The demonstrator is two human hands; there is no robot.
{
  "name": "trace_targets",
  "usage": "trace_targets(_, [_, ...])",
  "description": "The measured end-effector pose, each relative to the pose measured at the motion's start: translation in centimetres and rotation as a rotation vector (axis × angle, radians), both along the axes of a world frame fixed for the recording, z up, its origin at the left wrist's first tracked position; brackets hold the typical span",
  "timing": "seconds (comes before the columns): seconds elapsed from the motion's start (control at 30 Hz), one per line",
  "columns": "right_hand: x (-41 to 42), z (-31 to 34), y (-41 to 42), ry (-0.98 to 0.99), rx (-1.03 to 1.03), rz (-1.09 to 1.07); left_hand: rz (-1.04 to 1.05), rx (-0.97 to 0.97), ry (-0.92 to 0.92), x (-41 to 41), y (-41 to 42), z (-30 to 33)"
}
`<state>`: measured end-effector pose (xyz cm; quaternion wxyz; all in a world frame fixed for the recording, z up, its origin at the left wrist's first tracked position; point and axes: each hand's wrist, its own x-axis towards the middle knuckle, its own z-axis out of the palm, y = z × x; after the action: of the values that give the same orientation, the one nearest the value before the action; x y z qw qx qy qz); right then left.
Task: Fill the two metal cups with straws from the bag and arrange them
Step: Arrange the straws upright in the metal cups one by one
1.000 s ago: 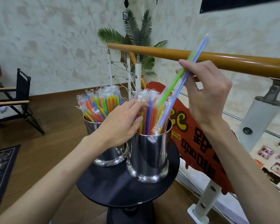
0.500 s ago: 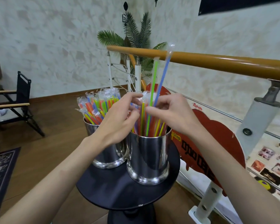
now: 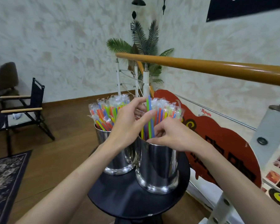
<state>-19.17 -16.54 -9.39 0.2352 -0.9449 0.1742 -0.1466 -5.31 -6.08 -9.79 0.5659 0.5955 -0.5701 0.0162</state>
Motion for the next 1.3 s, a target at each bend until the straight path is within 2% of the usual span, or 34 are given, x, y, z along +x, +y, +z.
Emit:
trace_targets(0.37, [-0.3,0.5,0.0,-0.098,0.077,-0.015,-0.025,0.008,-0.004,0.1,0.0,0.2])
trace_targets(0.67, [-0.5,0.6,-0.2,0.030,0.015,0.002,-0.027,-0.018,-0.031,0.1,0.0,0.0])
trace_targets(0.87, [-2.4,2.8,-1.6,-0.130,-0.009,-0.136,0.141,0.032,-0.299,0.1,0.4,0.1])
trace_targets(1.1, [-2.8,2.7,-1.9,-0.063,-0.138,-0.274,0.302,0.125,-0.522,-0.1,0.2,-0.1])
trace_targets(1.2, [-2.9,2.7,-1.9,-0.048,-0.146,-0.283,0.346,0.301,-0.579,-0.1,0.1,-0.5])
trace_targets(1.3, [-2.7,2.5,-2.0,-0.036,-0.117,-0.281,0.379,0.378,-0.575,-0.1,-0.3,-0.7])
